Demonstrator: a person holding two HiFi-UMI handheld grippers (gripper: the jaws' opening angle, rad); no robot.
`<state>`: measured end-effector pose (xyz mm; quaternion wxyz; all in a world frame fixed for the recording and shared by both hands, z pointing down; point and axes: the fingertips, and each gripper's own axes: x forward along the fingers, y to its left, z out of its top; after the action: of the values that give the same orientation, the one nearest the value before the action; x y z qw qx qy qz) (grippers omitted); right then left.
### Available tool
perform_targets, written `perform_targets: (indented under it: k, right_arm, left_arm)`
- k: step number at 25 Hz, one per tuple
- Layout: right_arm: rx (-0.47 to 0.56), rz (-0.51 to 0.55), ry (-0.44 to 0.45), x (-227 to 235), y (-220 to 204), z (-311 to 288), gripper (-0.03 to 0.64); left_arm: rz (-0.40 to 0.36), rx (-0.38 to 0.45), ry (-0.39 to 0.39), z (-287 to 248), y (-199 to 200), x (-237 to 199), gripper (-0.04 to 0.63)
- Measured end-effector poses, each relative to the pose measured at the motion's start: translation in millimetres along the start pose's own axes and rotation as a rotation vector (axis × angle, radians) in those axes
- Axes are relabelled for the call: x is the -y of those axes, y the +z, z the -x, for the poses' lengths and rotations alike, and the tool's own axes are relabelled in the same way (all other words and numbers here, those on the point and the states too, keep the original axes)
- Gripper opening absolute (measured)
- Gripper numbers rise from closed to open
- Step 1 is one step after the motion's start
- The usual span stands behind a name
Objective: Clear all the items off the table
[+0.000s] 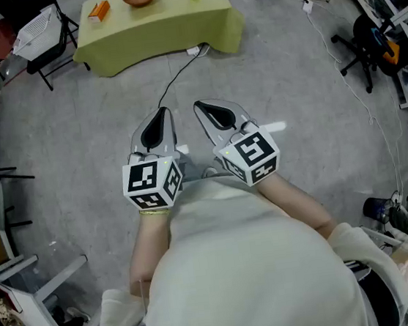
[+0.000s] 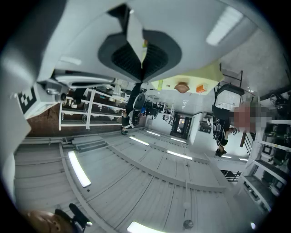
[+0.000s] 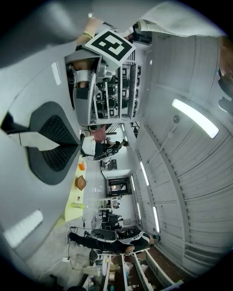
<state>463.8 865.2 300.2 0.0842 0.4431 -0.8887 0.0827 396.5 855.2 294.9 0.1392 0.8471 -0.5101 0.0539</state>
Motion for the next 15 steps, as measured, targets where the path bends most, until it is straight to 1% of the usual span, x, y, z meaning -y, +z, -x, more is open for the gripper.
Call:
perform_targets:
  k: [8, 13, 15]
  right_arm:
    - [-0.016, -0.001, -0.012, 8.9, -0.2, -20.6, -0.003]
    - [0.008, -0.045, 0.001, 18.6, 11.0, -47.0, -0.002]
    - [0.003, -0.042, 0.0, 21.3, 15.3, -60.4, -0.002]
  left_arm:
    - [0.017, -0.013, -0.006, -20.2, 1.3, -19.1, 0.011]
    - [0.016, -0.011, -0.007, -40.1, 13.3, -39.7, 0.011]
    - [0.012, -0.012, -0.008, -48.1, 19.3, -49.9, 0.011]
